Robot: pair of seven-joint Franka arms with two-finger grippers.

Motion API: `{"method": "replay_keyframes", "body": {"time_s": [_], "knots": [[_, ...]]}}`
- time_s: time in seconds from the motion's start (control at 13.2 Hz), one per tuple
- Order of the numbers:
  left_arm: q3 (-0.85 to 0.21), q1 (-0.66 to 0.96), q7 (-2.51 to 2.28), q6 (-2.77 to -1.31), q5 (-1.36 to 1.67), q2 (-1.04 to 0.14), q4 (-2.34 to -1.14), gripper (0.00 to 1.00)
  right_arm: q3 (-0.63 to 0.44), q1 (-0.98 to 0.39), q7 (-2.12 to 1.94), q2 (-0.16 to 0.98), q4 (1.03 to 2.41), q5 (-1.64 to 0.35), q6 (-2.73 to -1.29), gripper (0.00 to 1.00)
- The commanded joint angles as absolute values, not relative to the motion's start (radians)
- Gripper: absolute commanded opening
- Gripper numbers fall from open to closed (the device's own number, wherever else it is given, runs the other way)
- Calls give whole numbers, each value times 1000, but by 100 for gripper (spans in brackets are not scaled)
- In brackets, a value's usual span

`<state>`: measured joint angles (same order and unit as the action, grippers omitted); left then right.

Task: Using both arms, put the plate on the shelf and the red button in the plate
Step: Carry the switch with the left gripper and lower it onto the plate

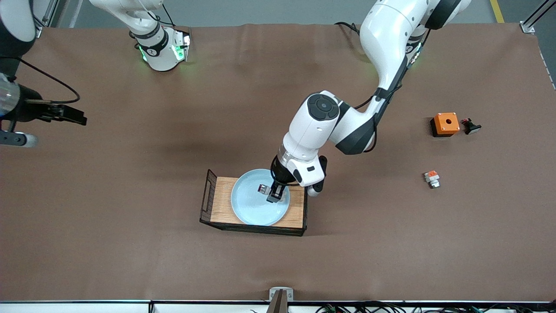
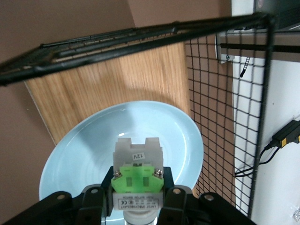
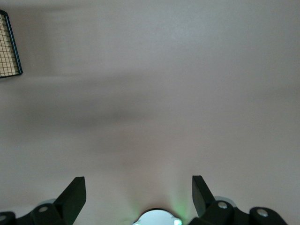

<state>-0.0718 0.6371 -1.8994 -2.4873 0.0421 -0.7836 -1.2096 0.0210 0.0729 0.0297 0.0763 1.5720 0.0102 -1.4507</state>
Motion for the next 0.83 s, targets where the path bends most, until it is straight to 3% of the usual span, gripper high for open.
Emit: {"method": "replay_keyframes", "body": {"time_s": [0.0, 0.23, 0.38, 0.45, 0.76], "knots": [[-57, 657, -1890, -2517, 48, -816, -1189, 4, 41, 98, -9, 31, 1605, 26, -1474, 100], [-57, 660, -1888, -2546, 48, -828, -1190, 12, 41, 98, -23, -11, 1603, 37, -1477, 100], [-54, 660, -1887, -2546, 48, -828, -1190, 32, 41, 97, -41, -11, 1600, 64, -1476, 100], [-35, 666, -1887, -2540, 45, -828, -1190, 99, 47, 92, -44, -14, 1594, 98, -1476, 100], [32, 716, -1838, -2449, 44, -810, -1184, 100, 51, 75, -112, -8, 1589, 115, -1476, 100]]}}
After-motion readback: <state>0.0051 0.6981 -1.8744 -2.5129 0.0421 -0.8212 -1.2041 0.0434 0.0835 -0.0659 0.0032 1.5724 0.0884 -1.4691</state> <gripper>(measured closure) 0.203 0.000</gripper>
